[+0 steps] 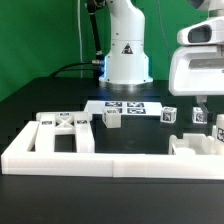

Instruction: Assemble chair

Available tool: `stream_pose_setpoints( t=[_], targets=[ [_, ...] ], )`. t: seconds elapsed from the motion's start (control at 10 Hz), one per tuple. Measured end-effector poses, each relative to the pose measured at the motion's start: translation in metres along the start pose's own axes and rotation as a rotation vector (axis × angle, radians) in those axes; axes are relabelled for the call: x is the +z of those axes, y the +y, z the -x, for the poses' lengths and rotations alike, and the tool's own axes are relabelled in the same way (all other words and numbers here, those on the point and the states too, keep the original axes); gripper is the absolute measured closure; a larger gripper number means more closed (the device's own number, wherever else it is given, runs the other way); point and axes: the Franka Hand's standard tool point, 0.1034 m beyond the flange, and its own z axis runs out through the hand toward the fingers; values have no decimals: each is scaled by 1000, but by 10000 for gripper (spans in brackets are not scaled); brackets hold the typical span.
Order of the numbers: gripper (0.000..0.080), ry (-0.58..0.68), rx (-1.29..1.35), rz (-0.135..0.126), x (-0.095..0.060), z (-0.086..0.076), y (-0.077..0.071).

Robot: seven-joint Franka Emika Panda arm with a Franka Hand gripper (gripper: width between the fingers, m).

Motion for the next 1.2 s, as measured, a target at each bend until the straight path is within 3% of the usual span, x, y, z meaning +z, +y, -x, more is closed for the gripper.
stream_pose_setpoints(
  t=[0.3, 0.5, 0.7, 0.9, 1.2],
  targets=[
    [150, 1, -254, 25, 0, -1, 4],
    [177, 1, -271, 27, 0, -2, 6],
    [517, 2, -231, 27, 0, -2, 6],
    [514, 3, -148, 23, 0, -2, 6],
    [514, -2, 227, 37, -1, -2, 18]
  ],
)
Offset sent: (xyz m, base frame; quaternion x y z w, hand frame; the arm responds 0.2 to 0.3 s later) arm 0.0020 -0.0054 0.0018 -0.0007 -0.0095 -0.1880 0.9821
